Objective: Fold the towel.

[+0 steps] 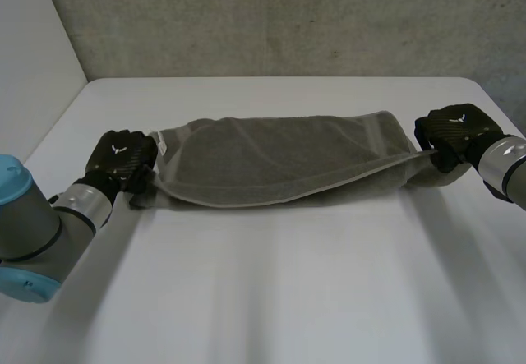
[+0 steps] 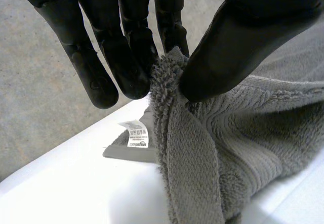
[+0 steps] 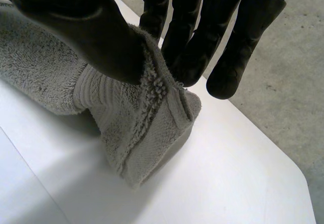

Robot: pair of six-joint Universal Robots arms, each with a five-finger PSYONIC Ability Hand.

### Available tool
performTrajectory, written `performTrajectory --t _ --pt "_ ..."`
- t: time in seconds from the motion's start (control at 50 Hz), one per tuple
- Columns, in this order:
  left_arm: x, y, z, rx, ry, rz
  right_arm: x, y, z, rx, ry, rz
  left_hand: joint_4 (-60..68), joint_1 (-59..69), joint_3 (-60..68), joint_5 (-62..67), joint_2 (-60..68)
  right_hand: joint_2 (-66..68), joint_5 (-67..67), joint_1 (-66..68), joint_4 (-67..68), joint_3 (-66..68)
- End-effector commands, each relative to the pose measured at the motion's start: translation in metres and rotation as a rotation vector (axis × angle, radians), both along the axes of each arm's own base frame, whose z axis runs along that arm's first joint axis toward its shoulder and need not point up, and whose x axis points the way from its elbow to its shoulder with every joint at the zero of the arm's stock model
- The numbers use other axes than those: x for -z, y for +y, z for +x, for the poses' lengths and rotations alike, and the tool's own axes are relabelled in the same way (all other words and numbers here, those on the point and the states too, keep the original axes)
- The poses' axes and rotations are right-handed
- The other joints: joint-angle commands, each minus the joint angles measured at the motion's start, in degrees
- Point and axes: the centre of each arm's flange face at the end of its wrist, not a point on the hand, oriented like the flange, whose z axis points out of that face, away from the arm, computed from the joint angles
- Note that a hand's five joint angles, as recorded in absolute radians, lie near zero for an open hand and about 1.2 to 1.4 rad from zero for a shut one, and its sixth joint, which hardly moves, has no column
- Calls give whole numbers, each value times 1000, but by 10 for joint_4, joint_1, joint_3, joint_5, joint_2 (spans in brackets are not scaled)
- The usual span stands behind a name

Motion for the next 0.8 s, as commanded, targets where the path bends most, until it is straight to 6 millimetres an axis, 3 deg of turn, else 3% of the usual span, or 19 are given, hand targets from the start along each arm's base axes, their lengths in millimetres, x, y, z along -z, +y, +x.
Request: performTrajectory --t 0.02,0.04,0.14,0.6,0.66,0.68,0.7,0.72,0.8 --pt "4 4 2 -4 -94 -13 0 1 1 -1 3 1 -146 -106 -130 -114 -124 49 36 42 32 37" --pt "5 7 3 -3 -110 -2 0 1 1 -1 3 1 -217 -177 -201 -185 -196 49 36 42 32 37" --pt "9 14 4 6 -162 43 0 1 1 -1 5 -1 -317 -277 -300 -285 -295 49 36 42 32 37" --pt "10 7 18 -117 -211 57 2 2 -1 6 8 7 -311 -271 -294 -279 -289 49 36 42 32 37" --pt "10 5 18 -119 -210 52 -1 2 -3 12 8 4 -272 -232 -256 -240 -250 49 36 42 32 37" --pt "10 5 19 -125 -211 52 -1 2 -3 12 8 4 -162 -122 -145 -130 -140 49 36 42 32 37" --pt "10 5 19 -125 -211 52 -2 2 -3 15 9 4 -161 -121 -144 -129 -139 49 36 42 32 37" --pt "7 5 19 -127 -210 49 -2 3 -4 16 9 6 4 44 21 36 26 49 36 42 32 37" --pt "0 6 20 -127 -204 37 -9 6 -5 18 7 3 26 65 42 58 47 49 36 42 32 37"
